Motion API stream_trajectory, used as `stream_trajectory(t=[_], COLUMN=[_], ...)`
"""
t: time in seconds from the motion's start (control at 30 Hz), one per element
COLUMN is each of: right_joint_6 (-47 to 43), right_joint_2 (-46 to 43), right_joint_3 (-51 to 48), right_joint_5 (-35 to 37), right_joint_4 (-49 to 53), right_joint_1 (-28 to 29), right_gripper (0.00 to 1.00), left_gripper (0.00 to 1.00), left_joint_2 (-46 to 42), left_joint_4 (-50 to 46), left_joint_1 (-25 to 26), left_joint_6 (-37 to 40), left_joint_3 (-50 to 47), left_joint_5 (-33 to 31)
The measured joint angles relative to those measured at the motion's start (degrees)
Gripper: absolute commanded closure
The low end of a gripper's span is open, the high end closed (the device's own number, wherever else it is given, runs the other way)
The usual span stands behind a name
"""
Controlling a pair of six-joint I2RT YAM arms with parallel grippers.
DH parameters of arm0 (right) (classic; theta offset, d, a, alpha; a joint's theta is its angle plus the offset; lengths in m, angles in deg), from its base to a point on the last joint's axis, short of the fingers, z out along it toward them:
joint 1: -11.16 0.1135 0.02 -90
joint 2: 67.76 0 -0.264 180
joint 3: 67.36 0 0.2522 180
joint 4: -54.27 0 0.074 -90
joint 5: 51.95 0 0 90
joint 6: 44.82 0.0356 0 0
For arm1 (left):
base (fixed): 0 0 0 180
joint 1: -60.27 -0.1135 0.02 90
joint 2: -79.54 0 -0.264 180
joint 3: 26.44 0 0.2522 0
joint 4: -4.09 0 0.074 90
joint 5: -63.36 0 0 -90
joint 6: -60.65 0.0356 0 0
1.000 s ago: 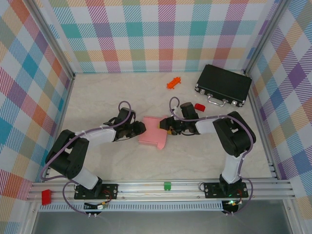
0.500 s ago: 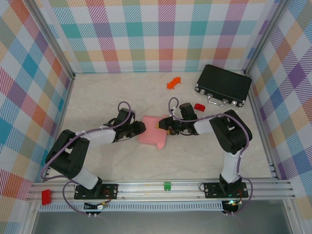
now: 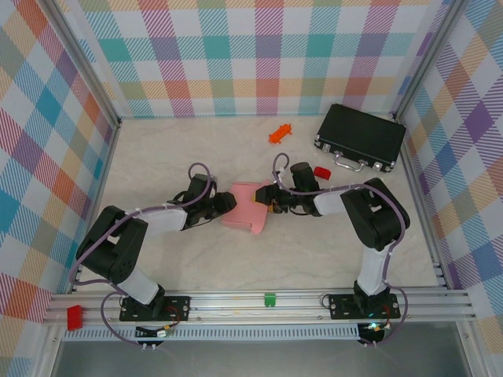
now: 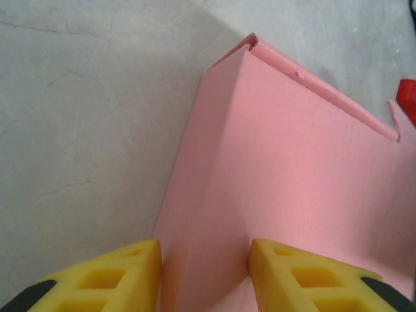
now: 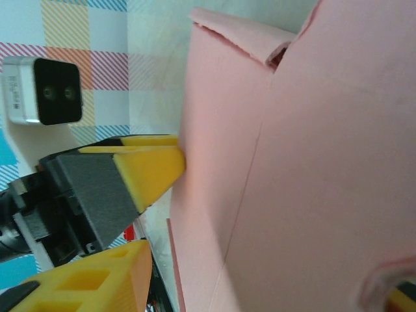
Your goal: Fold the paper box
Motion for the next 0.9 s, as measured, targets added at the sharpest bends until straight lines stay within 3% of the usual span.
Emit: stream_trajectory(t=[0.5, 0.9], right_joint_6=[-1.3, -3.9], right_joint_2=[-1.5, -1.5], right_joint_3=[7.1, 12.9], right_joint_5=[-1.4, -3.0], right_joint_4=[2.7, 7.6], right_joint_1=[0.1, 2.9], right_gripper=[0.49, 0.49], left_gripper=[0.48, 0.47], left_joint_2=[0.7, 1.4], left_joint_4=[3.4, 3.0], left_joint_1=[-0.9, -0.6], left_joint_6=[-2.0, -1.7], left_joint_3=[-0.9, -2.5], left_joint_5=[-1.3, -0.2])
